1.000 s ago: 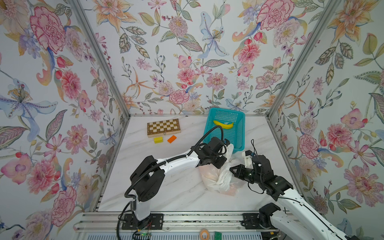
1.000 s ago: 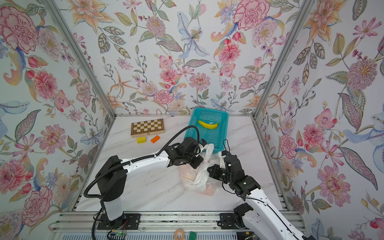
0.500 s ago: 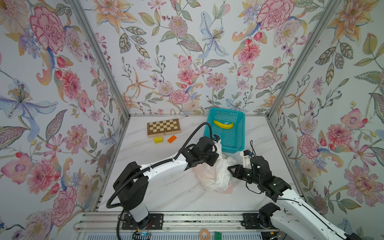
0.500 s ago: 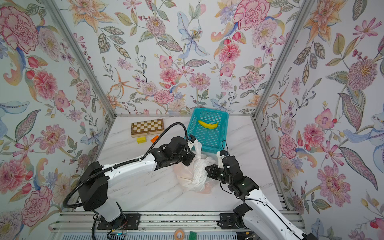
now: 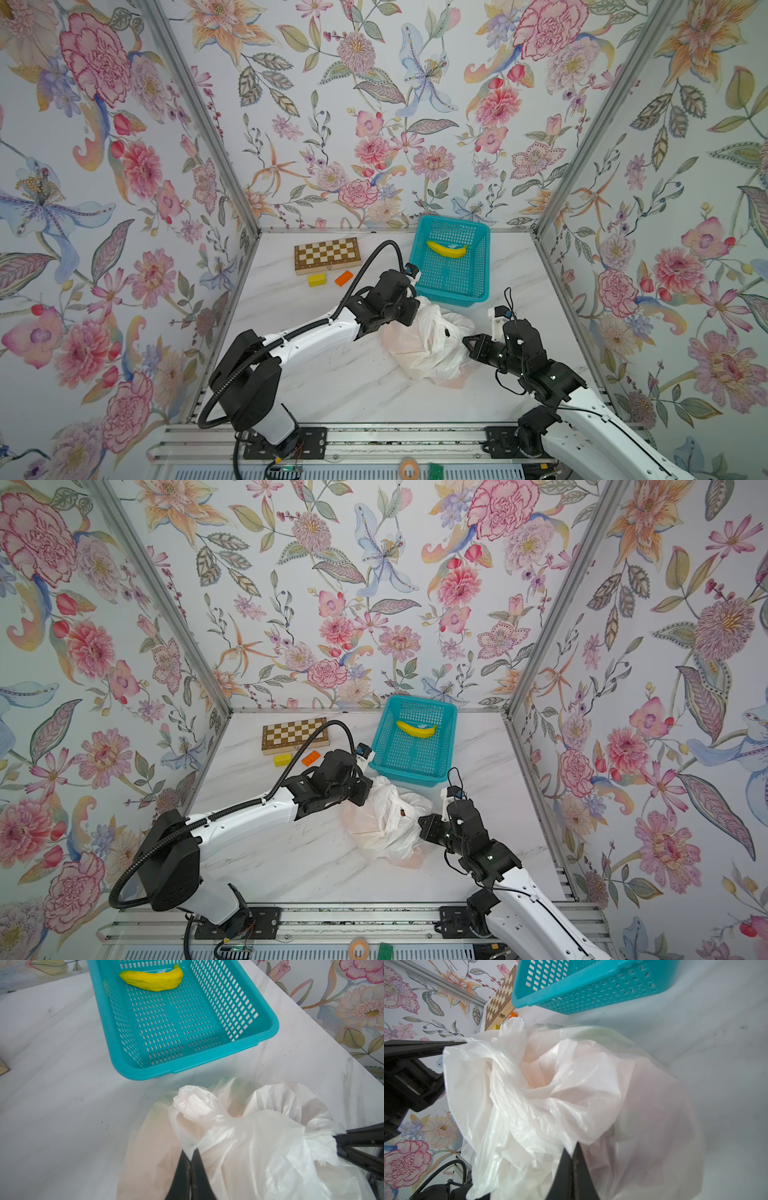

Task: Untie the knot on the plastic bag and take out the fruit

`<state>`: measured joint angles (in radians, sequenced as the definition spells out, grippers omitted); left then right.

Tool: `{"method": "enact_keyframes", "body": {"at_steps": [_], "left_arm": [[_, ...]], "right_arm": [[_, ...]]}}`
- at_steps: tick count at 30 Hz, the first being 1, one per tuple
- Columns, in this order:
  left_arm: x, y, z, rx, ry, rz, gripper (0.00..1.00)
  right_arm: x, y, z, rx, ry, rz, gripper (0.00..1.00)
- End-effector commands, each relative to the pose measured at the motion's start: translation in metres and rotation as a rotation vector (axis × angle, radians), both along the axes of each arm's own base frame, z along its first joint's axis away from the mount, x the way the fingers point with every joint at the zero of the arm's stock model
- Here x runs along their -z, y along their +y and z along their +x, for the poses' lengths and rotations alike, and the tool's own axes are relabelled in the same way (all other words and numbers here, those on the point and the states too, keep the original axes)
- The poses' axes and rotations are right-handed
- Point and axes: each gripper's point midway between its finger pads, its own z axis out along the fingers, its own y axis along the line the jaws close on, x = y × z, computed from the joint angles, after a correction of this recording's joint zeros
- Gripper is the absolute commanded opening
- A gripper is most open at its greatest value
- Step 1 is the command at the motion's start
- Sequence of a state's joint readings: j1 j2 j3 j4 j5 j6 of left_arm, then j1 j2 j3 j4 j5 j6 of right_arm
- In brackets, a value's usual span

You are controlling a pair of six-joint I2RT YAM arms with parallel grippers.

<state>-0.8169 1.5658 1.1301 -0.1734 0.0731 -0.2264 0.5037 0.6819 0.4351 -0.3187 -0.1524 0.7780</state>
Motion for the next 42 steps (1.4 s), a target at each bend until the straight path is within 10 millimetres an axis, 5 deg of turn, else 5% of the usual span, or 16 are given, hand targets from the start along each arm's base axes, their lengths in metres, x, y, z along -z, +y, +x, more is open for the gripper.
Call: {"method": "enact_keyframes", "body": {"at_steps": [1, 9, 15, 22, 27, 32, 38, 42], "left_arm": [[-0.02, 0.016, 0.01, -0.065, -0.062, -0.019, 0.01], [-0.07, -0.01, -0.006, 0.077, -0.113, -0.147, 0.47], [-0.058, -0.04, -0.021, 0.201, -0.062, -0.01, 0.58], [-0.032, -0.056, -0.021, 0.243, -0.014, 0.128, 0.64], [-0.02, -0.058, -0.023, 0.256, 0.025, 0.156, 0.57], [-0.017, -0.054, -0.021, 0.23, 0.027, 0.163, 0.31], [-0.035, -0.048, -0.009, 0.128, -0.036, 0.112, 0.07], [-0.048, -0.036, 0.002, 0.045, -0.085, 0.103, 0.04]], "right_arm": [[0.015, -0.017, -0.004, 0.05, 0.032, -0.085, 0.0], [-0.049, -0.012, 0.005, -0.011, -0.119, -0.143, 0.49], [-0.067, 0.01, 0.007, -0.158, -0.152, -0.2, 0.55], [-0.061, 0.03, 0.021, -0.242, -0.141, -0.222, 0.58], [-0.051, 0.037, 0.03, -0.25, -0.129, -0.229, 0.53], [-0.043, 0.041, 0.035, -0.255, -0.135, -0.226, 0.37], [-0.032, 0.04, 0.035, -0.258, -0.112, -0.236, 0.15], [-0.031, 0.035, 0.032, -0.247, -0.113, -0.24, 0.03]]}}
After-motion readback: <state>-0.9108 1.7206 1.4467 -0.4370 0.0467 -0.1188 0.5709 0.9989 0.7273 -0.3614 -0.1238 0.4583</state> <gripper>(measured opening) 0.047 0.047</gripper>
